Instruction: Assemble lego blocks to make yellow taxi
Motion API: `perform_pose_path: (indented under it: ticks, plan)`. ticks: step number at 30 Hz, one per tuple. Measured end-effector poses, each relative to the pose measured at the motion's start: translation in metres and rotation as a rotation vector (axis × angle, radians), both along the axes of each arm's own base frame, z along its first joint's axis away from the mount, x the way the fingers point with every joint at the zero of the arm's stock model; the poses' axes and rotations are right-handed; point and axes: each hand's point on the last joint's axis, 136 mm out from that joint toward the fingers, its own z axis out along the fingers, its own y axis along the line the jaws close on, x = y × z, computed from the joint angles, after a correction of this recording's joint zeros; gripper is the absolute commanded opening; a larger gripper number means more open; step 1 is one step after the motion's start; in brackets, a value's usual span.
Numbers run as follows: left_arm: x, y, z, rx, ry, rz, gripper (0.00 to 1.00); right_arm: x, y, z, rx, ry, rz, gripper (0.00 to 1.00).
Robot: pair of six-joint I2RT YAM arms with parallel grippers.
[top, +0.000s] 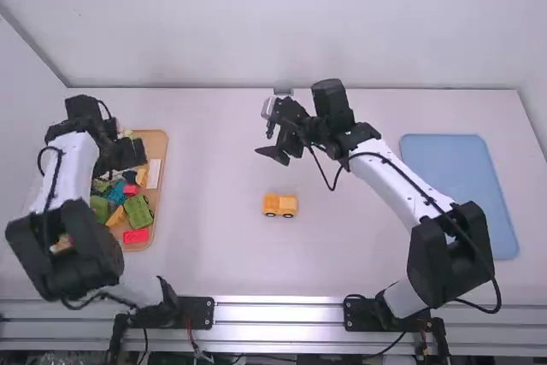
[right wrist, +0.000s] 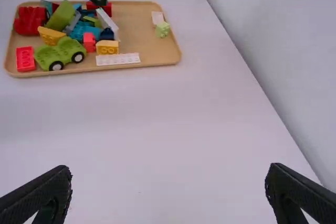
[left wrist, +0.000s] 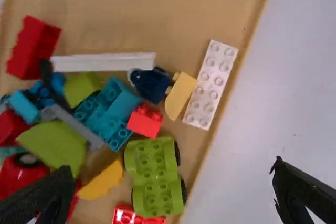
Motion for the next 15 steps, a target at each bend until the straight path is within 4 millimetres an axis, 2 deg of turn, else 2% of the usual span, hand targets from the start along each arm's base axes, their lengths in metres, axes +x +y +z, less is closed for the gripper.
perform_pose_path:
  ticks: [1, 5, 6, 10, 15]
  plan:
    - [0.001, 0.001, -0.014, -0.008, 0.034, -0.019, 0.72, 0.0, 0.0, 0.001, 0.003, -0.002, -0.001, 0.99]
    - [0.0, 0.002, -0.051, -0.027, 0.132, -0.08, 0.5, 0.004, 0.002, 0.006, 0.02, -0.01, -0.013, 0.99]
    - [0.001, 0.004, -0.06, -0.03, 0.148, -0.089, 0.5, 0.005, 0.002, 0.006, 0.021, -0.009, -0.019, 0.99]
    - [0.006, 0.004, -0.071, -0.036, 0.15, -0.119, 0.51, 0.007, 0.001, 0.005, 0.019, 0.001, -0.039, 0.99]
    - [0.026, 0.0, -0.069, -0.05, 0.064, -0.183, 0.4, 0.007, 0.0, 0.004, 0.016, 0.007, -0.045, 0.99]
